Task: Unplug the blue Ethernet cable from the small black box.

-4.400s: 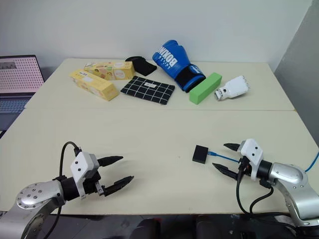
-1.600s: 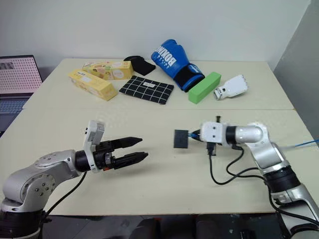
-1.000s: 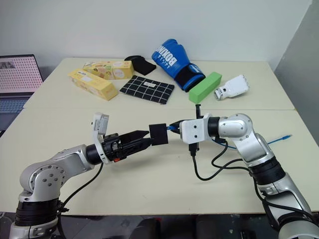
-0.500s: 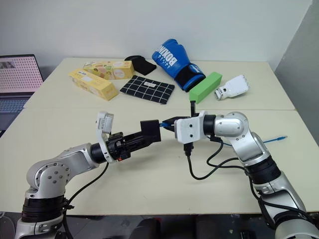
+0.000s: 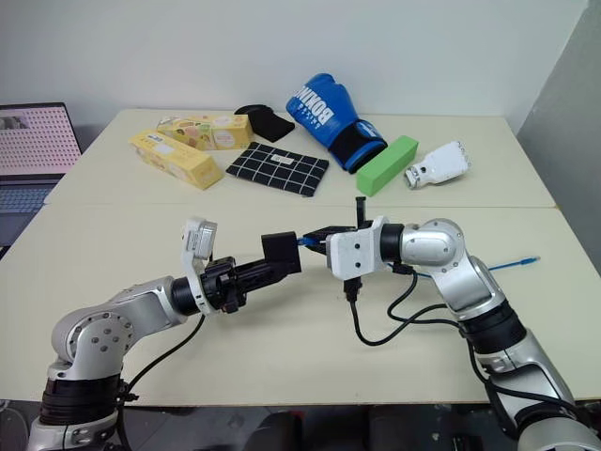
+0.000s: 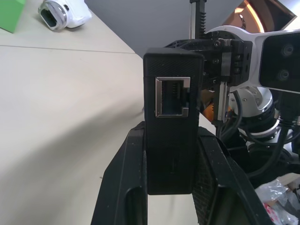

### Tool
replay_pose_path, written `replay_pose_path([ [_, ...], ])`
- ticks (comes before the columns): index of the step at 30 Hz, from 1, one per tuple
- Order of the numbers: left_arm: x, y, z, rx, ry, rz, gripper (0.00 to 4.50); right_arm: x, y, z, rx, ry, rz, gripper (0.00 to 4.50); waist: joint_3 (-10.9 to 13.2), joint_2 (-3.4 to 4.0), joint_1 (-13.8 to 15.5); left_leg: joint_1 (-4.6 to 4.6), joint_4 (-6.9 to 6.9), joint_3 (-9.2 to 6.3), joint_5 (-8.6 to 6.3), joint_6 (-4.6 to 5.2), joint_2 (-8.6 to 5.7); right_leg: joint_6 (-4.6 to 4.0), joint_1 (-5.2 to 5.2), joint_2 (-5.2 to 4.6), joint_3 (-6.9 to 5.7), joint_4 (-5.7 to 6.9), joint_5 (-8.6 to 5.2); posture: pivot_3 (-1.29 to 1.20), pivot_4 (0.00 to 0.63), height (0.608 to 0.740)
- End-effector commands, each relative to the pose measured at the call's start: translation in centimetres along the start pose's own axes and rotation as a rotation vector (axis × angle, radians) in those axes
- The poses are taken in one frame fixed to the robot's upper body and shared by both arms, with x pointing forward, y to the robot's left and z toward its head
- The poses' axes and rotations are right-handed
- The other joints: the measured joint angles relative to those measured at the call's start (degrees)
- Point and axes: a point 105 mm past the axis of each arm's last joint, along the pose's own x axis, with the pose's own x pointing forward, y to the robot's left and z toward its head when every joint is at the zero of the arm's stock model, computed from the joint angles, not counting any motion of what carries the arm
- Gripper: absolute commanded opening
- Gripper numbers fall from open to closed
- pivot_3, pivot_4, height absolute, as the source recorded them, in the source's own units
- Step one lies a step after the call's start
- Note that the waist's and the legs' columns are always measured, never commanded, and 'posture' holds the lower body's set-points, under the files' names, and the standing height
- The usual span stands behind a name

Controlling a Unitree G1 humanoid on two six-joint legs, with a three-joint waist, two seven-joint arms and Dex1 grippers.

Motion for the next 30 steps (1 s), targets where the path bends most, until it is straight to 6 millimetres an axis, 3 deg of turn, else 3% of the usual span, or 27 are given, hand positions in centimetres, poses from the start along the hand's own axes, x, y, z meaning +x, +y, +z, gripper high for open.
replay_pose_path([
  [1, -0.5, 0.6, 0.4, 0.031, -0.001, 0.034, 0.81, -0.7, -0.5, 2.2, -0.080, -0.078, 0.008, 1.32, 0.00, 0.00, 0.00, 0.00, 0.00, 0.00, 0.00, 0.00, 0.00, 0.00, 0.00, 0.00, 0.00, 0.00, 0.00, 0.00, 0.150, 0.740],
  [3, -0.5, 0.8, 0.6, 0.050, -0.007, 0.038, 0.81, -1.3, -0.2, 2.0, -0.055, -0.066, 0.034, 1.72, 0.00, 0.00, 0.00, 0.00, 0.00, 0.00, 0.00, 0.01, -0.01, 0.00, 0.00, 0.00, 0.00, 0.00, 0.00, 0.00, 0.150, 0.740],
  [7, -0.1, 0.7, 0.7, 0.157, 0.025, -0.020, 0.80, -3.0, 0.7, 1.5, 0.311, -0.072, 0.061, 2.26, 0.00, 0.00, 0.22, -0.02, 0.00, -0.08, -0.07, 0.13, 0.00, 0.00, 0.04, 0.00, -0.01, -0.05, 0.00, 0.00, 0.150, 0.740],
  [10, -0.3, 0.3, 0.6, 0.234, 0.037, -0.090, 0.80, -3.6, 1.1, 2.1, 0.654, -0.146, 0.068, 2.28, 0.01, 0.01, 0.21, -0.06, 0.00, -0.12, -0.07, 0.13, 0.02, 0.00, 0.03, -0.02, 0.00, -0.07, 0.00, 0.00, 0.150, 0.740],
  [15, -0.8, 0.0, -0.7, 0.314, 0.153, -0.191, 0.80, -3.7, 1.1, 2.1, 0.997, -0.213, 0.019, 2.28, 0.02, 0.04, -0.11, -0.02, -0.05, -0.07, -0.10, 0.17, -0.02, -0.01, 0.02, 0.02, 0.00, -0.08, 0.00, 0.00, 0.150, 0.740],
  [20, -1.0, -0.5, -1.2, 0.346, 0.186, -0.265, 0.80, -3.3, 1.6, 2.2, 1.136, -0.241, 0.026, 2.28, 0.03, 0.05, -0.03, -0.06, -0.07, -0.08, -0.11, 0.19, -0.03, -0.05, -0.02, 0.05, -0.03, -0.09, -0.02, 0.00, 0.150, 0.740],
  [30, -1.3, -0.8, -1.2, 0.351, 0.190, -0.294, 0.80, -1.8, 2.7, 3.1, 1.195, -0.282, 0.121, 2.28, 0.03, 0.05, -0.07, -0.08, -0.07, -0.05, -0.12, 0.21, -0.06, -0.03, -0.03, 0.10, -0.06, -0.10, -0.03, 0.00, 0.150, 0.740],
])
